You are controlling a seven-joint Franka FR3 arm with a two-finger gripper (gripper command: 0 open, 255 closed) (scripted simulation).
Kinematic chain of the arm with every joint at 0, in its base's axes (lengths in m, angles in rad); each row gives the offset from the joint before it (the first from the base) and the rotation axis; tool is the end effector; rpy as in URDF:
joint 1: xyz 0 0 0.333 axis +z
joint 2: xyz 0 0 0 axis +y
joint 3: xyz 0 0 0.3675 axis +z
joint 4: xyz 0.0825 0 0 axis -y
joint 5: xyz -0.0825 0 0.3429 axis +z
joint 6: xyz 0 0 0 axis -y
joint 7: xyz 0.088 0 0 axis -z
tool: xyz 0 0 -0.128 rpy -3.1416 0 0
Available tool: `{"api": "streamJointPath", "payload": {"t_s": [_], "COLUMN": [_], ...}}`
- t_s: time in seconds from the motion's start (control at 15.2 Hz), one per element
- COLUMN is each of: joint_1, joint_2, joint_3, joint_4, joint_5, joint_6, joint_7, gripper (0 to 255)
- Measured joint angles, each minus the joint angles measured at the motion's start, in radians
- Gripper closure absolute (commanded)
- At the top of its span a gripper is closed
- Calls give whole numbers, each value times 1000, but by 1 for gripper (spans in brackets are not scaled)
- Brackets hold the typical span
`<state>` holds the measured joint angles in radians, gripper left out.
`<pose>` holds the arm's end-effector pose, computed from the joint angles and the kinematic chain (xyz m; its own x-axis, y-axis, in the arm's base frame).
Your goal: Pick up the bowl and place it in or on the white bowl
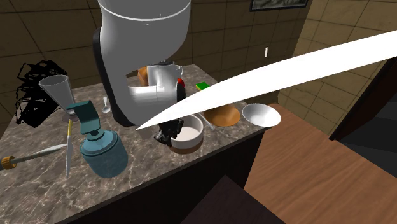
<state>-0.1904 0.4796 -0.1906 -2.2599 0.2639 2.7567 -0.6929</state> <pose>0.5014 -0.2090 0.2160 0.9952 0.0909 0.0375 0.0907 -0.9959 0.0064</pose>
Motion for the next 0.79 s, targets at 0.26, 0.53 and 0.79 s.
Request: {"api": "streamJointPath", "payload": {"t_s": [0.26, 0.53, 0.79], "joint_1": [17, 31, 46], "joint_2": [-48, -97, -146], "joint_3": [-20, -41, -59], "joint_4": [-11, -19, -23], "joint_5": [-21, -46, -72], "joint_6": [-36, -77, -121], "joint_7": [17, 34, 56], "gripper": [255, 255, 255]}}
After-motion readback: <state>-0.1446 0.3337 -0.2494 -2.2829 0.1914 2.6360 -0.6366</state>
